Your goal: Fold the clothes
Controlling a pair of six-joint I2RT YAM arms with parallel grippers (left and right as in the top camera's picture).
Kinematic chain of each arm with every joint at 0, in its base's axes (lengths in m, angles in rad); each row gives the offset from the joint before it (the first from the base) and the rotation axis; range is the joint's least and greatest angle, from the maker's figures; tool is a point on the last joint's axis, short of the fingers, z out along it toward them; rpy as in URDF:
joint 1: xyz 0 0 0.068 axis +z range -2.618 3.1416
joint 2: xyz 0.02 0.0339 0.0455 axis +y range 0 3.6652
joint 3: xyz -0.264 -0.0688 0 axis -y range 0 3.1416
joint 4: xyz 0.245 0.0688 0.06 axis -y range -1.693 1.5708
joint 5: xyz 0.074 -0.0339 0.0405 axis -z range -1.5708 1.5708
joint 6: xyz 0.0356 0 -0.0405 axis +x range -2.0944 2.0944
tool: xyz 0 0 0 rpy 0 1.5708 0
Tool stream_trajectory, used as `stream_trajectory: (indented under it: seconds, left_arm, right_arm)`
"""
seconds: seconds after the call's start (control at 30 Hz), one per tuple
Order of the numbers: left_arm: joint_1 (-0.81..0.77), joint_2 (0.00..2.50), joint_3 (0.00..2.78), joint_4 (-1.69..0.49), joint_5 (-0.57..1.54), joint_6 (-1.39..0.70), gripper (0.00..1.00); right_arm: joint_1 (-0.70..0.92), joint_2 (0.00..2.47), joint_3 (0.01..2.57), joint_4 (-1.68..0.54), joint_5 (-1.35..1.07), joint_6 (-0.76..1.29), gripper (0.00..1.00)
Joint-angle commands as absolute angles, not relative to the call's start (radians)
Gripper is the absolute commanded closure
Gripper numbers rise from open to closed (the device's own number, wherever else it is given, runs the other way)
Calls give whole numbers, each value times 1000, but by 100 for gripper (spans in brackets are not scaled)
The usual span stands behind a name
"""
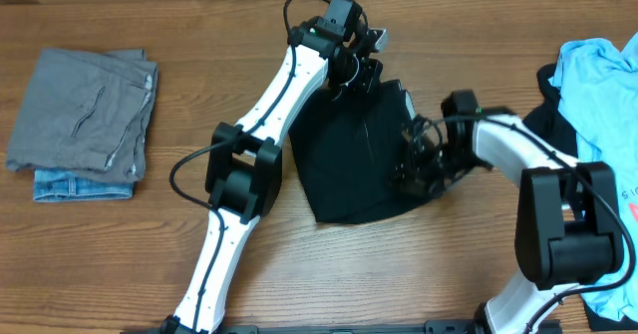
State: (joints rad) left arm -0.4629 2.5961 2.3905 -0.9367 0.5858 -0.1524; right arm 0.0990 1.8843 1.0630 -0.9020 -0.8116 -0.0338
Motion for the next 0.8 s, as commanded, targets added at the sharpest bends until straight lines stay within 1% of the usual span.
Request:
stream_trajectory:
  seconds: [0.0, 0.2, 0.37, 0.43, 0.5, 0.57, 0.63, 0.77]
  left_arm:
    - [-459, 2675, 2389, -897, 641, -184, 93]
    - [-451, 2754, 2389, -821, 643, -229, 94]
    - [-407, 2724, 2429, -786, 725, -250, 93]
    - [-379, 2698, 2489, -826, 770, -251, 93]
    - [-341, 2663, 2564, -912, 783, -251, 96]
    - [-293, 2625, 2619, -1020, 742, -250, 95]
    - [-246, 2602, 2626, -1091, 736, -241, 91]
    - [-155, 2618, 2625, -1275, 742, -154, 91]
  right_arm:
    - [101, 1874, 980, -821, -815, 0, 96]
    - [101, 1874, 949, -787, -794, 27, 96]
    - [101, 1874, 949, -786, -793, 27, 96]
    - [101, 1874, 949, -786, -783, 27, 96]
    - [101, 1874, 949, -787, -775, 27, 96]
    - [101, 1874, 949, -786, -775, 27, 96]
    - [101, 1874, 949, -778, -775, 27, 96]
    - [101, 1874, 949, -770, -775, 27, 96]
